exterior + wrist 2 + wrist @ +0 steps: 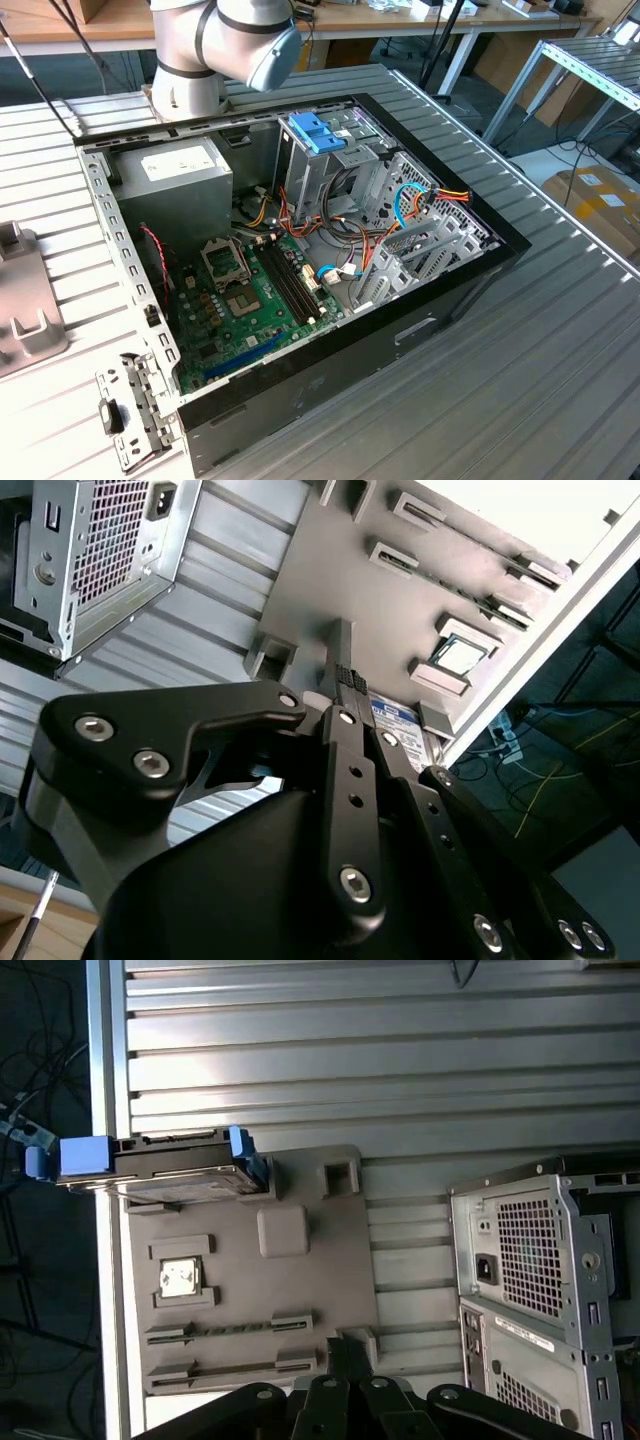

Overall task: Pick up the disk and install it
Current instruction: 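Reach for the disk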

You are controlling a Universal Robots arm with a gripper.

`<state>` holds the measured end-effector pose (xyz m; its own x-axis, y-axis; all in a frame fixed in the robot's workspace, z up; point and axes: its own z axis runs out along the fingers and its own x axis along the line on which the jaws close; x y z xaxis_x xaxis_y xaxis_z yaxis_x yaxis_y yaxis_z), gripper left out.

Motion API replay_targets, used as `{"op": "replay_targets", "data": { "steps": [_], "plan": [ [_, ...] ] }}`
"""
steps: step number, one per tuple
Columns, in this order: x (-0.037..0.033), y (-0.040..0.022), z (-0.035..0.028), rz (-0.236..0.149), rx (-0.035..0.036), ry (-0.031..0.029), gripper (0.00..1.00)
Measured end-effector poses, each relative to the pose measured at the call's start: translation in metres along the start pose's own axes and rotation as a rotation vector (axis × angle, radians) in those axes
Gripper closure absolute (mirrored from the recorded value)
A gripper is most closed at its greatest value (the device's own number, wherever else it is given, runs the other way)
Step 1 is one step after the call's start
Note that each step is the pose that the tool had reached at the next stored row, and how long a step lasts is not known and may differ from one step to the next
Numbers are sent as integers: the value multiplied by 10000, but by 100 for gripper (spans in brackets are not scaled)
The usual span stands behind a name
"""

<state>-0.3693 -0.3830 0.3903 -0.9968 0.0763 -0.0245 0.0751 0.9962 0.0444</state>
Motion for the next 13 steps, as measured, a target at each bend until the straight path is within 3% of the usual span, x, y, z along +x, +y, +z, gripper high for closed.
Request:
{"op": "replay_targets", "data": {
  "steps": [13],
  "plan": [
    [47, 34, 3, -1, 1, 1, 89]
  ]
}}
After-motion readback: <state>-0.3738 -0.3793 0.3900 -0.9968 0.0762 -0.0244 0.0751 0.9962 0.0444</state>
